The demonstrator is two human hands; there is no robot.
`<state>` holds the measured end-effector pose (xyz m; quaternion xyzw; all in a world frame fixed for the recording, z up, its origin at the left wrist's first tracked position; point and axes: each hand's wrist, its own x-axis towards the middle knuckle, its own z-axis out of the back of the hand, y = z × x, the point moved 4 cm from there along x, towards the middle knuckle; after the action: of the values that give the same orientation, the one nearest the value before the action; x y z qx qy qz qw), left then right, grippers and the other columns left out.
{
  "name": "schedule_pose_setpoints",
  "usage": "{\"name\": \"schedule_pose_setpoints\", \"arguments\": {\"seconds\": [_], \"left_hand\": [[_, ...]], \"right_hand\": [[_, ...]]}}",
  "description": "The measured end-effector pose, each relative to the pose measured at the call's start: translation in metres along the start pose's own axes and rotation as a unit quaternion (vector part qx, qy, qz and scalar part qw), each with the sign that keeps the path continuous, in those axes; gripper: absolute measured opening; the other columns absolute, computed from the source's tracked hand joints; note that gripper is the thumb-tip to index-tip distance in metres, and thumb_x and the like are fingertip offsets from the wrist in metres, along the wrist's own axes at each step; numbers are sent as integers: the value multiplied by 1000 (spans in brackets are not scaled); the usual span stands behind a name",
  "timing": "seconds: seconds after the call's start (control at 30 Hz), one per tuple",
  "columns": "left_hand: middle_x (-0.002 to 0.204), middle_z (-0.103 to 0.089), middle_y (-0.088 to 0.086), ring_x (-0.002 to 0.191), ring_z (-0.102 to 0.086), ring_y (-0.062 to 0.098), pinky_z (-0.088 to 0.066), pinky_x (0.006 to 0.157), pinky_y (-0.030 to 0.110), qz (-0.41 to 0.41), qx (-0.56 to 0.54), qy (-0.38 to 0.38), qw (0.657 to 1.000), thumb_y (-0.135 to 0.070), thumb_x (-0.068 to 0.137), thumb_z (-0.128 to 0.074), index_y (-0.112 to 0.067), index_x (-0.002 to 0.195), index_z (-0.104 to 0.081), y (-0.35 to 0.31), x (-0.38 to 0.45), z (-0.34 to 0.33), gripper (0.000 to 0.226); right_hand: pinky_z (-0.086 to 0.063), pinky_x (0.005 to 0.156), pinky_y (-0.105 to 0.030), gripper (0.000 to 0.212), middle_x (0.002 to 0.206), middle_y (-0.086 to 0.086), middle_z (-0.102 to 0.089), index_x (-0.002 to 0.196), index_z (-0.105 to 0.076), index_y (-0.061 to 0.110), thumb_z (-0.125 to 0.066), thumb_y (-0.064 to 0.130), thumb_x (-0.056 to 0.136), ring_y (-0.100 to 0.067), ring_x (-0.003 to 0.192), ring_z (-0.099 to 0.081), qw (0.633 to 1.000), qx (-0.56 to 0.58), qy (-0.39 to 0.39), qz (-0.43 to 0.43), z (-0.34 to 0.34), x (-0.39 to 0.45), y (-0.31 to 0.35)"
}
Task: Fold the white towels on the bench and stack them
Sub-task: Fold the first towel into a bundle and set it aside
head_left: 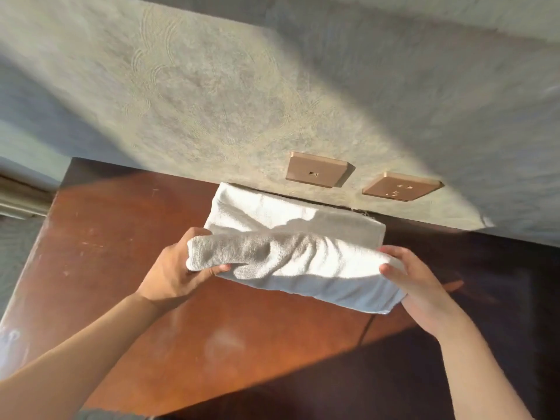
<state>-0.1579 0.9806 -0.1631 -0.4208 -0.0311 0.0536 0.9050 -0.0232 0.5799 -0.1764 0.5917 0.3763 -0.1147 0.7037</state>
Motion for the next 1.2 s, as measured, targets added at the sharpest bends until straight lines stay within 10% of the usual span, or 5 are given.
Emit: {"name": "schedule_pose_setpoints", "arguments": {"seconds": [0.2,0.37,0.57,0.93,1.2], "left_hand": [[84,-70,-7,66,-68,10,-53,63,29,41,-1,32,999,-85,78,-55,-23,109,-57,9,-10,-1,70],[97,-73,-23,86,-69,-4,-50,69,10,138,-120,-5,983,-82,70,-67,-54,103,-63,8,-1,-5,45],[96,-78,-12,87,-72,1,-55,75,23,264,-276,-31,924,-84,53,-78,-39,91,-79,22,11,-17,59],[101,-75,1,90,-69,17,-60,72,32,304,-395,-31,866,-77,42,-88,-17,111,-72,43,9,-23,93],[112,-69,-30,103,-64,-10,-51,78,16,197,-126,74,969,-73,55,-83,-64,113,-56,38,0,-16,64]], "right_hand": [[-55,73,-15,72,111,22,-65,124,-58,42,-95,35,64,4,103,-62,983,-177,40,-22,-8,-28,-32],[-52,68,-19,42,95,7,-73,103,-70,32,-92,23,68,-17,93,-69,985,-167,-48,3,-5,-17,-38],[-58,85,-30,62,116,-10,-74,117,-72,19,-93,42,64,-24,109,-70,991,58,-45,108,1,-19,-27],[-51,72,-9,16,107,12,-75,109,-69,32,-59,42,100,-1,101,-70,979,-24,-86,182,-19,15,14],[-54,59,-13,28,92,12,-78,103,-73,21,-59,45,100,-3,85,-74,981,70,-163,73,-17,46,-18]]}}
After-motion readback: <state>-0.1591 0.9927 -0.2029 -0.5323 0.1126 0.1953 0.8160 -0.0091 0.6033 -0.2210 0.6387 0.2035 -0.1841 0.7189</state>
